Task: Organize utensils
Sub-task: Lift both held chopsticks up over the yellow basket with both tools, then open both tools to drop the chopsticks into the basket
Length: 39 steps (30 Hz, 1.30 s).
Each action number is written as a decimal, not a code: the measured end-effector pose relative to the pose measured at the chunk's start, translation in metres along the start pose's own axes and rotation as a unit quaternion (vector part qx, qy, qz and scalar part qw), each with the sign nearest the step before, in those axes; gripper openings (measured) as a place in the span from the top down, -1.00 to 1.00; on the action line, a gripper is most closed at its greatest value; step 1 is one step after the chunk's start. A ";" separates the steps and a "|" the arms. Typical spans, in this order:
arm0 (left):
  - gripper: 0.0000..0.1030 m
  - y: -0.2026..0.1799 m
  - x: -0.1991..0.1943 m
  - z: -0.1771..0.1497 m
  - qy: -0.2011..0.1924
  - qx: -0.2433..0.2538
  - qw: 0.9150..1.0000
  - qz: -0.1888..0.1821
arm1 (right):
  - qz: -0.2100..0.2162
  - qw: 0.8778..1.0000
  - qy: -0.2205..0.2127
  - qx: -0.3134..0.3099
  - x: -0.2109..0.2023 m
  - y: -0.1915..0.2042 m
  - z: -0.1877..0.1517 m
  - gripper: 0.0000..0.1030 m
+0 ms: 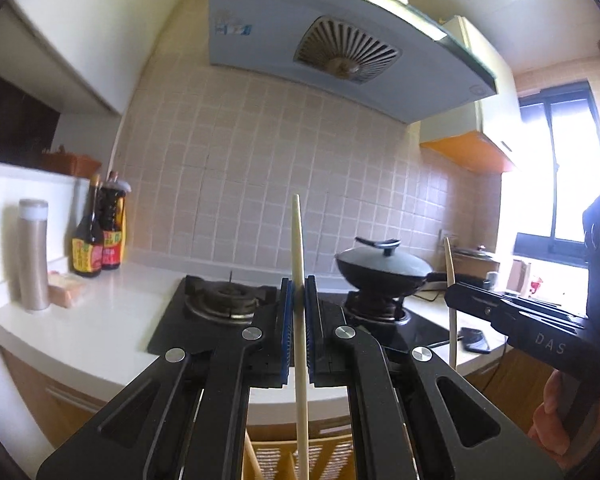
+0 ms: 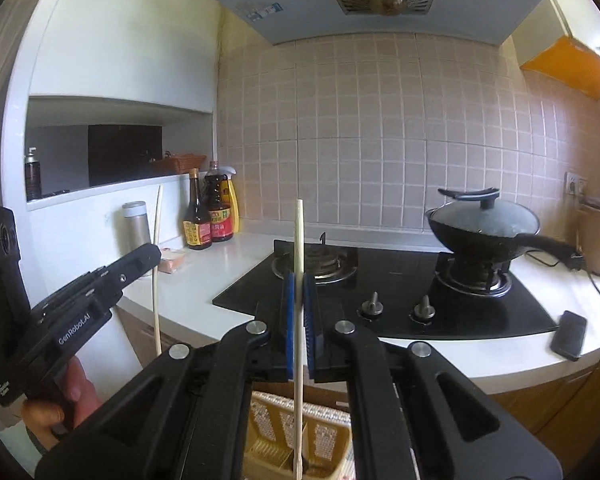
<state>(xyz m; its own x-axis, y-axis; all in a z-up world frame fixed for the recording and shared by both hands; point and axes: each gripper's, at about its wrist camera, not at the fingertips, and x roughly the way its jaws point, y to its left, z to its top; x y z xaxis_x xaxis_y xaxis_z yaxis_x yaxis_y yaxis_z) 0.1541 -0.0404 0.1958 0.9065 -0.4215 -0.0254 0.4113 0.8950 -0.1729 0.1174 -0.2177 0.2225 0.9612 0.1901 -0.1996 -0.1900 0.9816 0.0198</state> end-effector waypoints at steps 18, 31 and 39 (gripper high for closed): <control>0.91 0.025 0.032 -0.068 0.002 0.011 0.997 0.071 | 0.002 1.000 0.000 -0.030 0.048 -0.012 -0.072 0.93; -0.19 0.037 -0.028 -0.052 0.045 -0.019 0.998 0.031 | 0.027 0.999 0.038 0.006 -0.015 -0.027 -0.088 0.09; -0.34 0.014 -0.093 -0.014 0.050 -0.005 0.999 -0.009 | 0.023 0.998 0.056 0.021 -0.075 -0.019 -0.076 0.05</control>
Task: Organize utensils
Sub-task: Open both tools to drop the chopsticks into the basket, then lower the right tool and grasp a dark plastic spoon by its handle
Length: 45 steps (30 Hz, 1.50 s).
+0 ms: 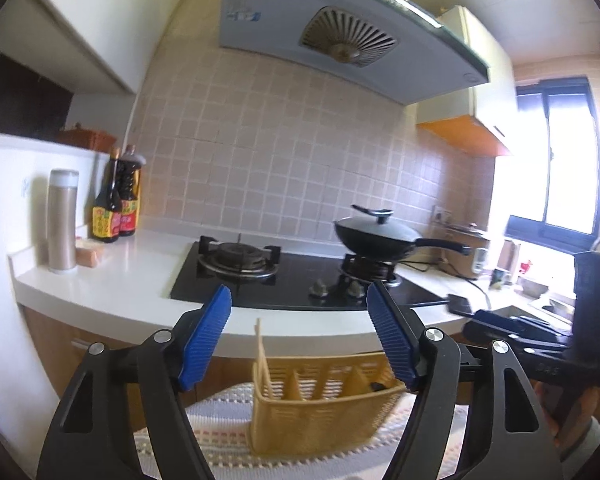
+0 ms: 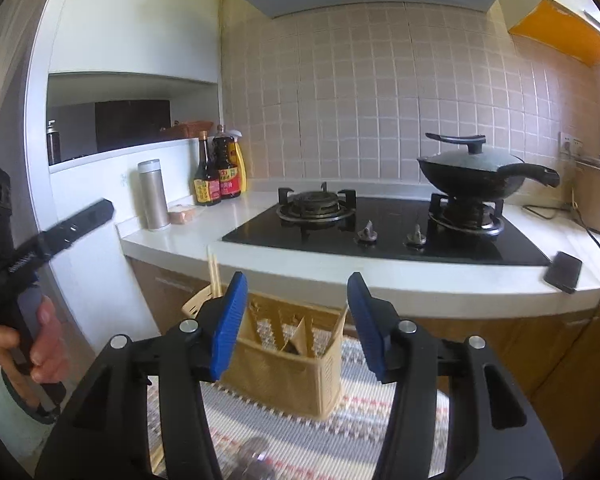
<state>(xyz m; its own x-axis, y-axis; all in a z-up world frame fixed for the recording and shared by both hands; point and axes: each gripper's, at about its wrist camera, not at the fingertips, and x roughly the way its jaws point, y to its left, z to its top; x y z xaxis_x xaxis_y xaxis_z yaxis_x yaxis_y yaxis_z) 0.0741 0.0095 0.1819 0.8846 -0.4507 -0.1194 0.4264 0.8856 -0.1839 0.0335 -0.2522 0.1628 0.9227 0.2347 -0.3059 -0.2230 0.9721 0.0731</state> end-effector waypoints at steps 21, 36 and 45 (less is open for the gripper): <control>-0.22 0.026 0.000 -0.116 0.338 -0.016 0.941 0.023 | -0.020 0.954 0.285 0.091 0.018 0.002 -0.088 0.06; 0.23 0.042 0.034 -0.202 0.470 0.019 0.882 0.028 | -0.003 0.900 0.433 0.047 0.079 0.037 -0.179 0.42; 0.34 0.032 0.040 -0.209 0.479 0.039 0.877 0.025 | 0.011 0.898 0.435 0.059 0.079 0.036 -0.186 0.76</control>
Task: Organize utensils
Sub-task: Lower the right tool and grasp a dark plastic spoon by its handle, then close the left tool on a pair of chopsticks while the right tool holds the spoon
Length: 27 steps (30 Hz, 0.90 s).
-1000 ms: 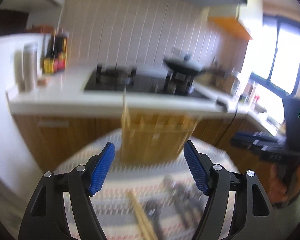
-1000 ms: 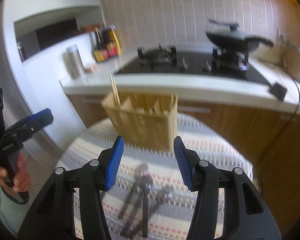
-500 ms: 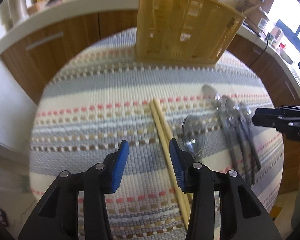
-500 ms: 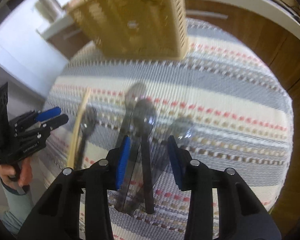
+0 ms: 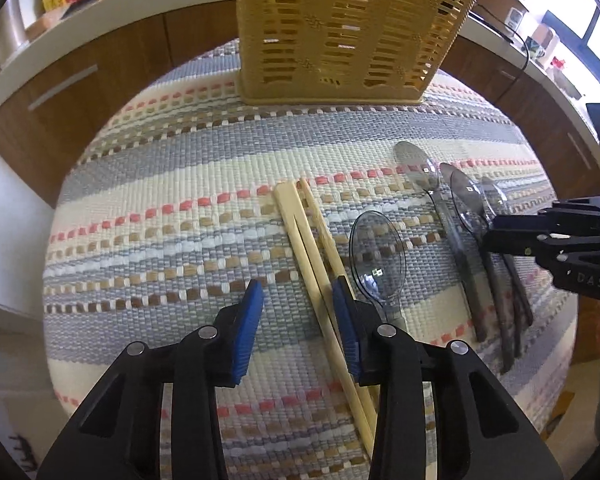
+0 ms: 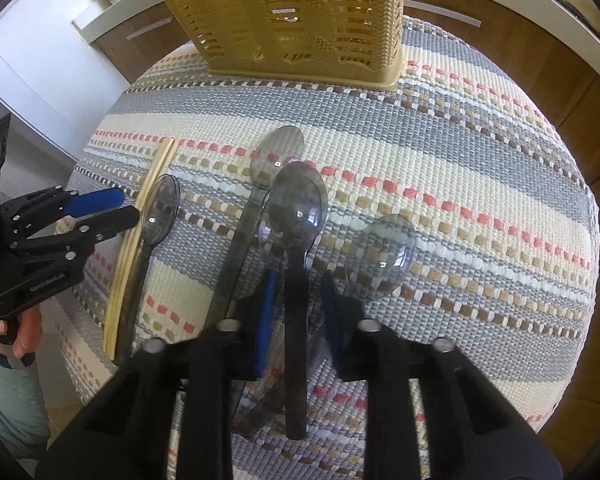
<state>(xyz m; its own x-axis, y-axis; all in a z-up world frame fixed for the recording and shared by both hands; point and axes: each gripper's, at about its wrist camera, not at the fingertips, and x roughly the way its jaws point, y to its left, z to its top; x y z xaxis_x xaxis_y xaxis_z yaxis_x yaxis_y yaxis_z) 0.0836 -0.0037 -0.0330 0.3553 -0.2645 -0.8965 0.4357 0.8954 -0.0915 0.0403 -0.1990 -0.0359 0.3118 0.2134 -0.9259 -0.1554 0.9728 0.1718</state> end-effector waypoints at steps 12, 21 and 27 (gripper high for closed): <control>0.68 0.016 -0.003 -0.004 0.002 -0.027 0.999 -0.017 | 0.001 1.000 -0.011 0.022 -0.016 -0.023 -0.007 0.81; 0.26 -0.002 0.009 0.014 0.026 0.004 1.000 -0.006 | -0.001 0.999 -0.015 0.032 -0.021 -0.032 -0.008 0.81; 0.35 -0.027 0.015 0.016 0.045 0.065 0.996 0.045 | 0.004 0.999 -0.016 0.029 -0.024 -0.036 -0.004 0.81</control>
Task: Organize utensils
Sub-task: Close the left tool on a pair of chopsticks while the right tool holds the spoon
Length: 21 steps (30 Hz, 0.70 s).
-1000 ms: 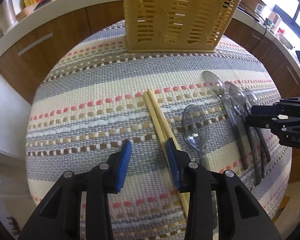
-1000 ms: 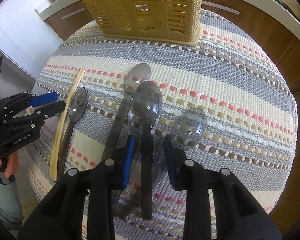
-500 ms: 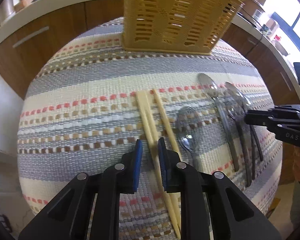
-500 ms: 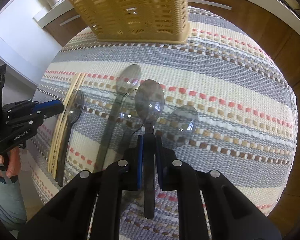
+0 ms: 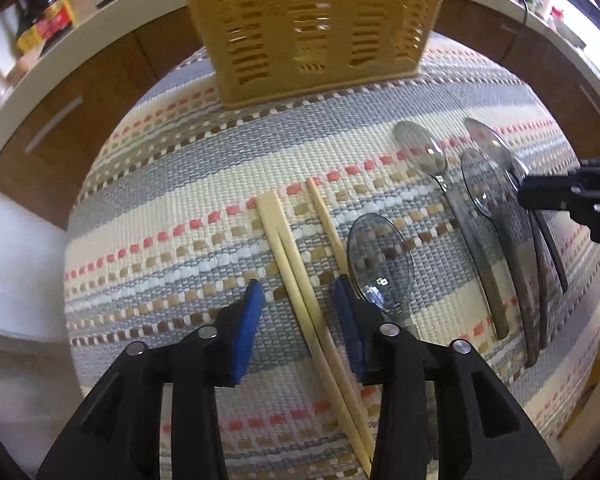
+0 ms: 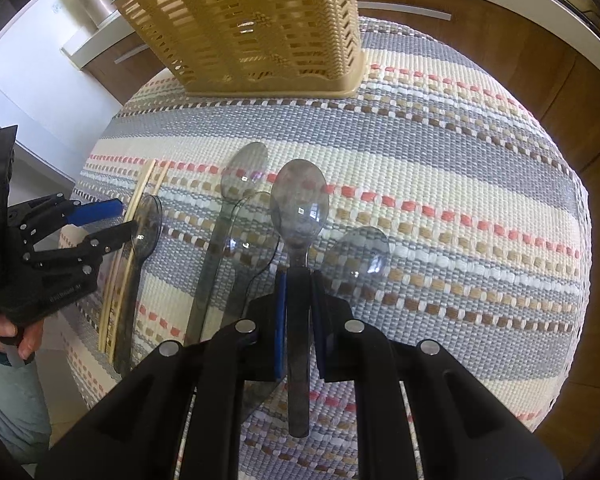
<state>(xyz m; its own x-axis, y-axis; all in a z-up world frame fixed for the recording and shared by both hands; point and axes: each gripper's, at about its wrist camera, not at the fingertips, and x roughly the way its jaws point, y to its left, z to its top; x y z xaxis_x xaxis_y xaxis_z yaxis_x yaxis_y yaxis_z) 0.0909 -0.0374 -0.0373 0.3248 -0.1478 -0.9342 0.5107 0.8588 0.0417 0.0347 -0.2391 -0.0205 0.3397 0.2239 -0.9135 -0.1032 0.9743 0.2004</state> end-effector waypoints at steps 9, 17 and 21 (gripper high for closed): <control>0.35 0.005 0.009 0.023 0.055 0.028 0.998 -0.035 | -0.029 0.997 0.053 -0.038 0.016 0.019 0.020 0.80; 0.76 -0.004 0.006 0.025 0.042 0.027 0.999 -0.020 | -0.050 0.995 0.062 -0.058 0.023 0.031 0.023 0.82; 0.80 0.011 -0.015 0.013 -0.002 0.000 1.000 -0.027 | -0.037 0.997 0.020 -0.060 0.002 0.031 0.018 0.82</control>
<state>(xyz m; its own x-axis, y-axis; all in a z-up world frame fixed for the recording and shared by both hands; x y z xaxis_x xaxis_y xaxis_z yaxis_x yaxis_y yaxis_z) 0.1025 -0.0323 -0.0184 0.3012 -0.1956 -0.9333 0.5277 0.8494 -0.0077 0.0493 -0.2078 -0.0097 0.3137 0.1478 -0.9380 -0.1919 0.9773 0.0898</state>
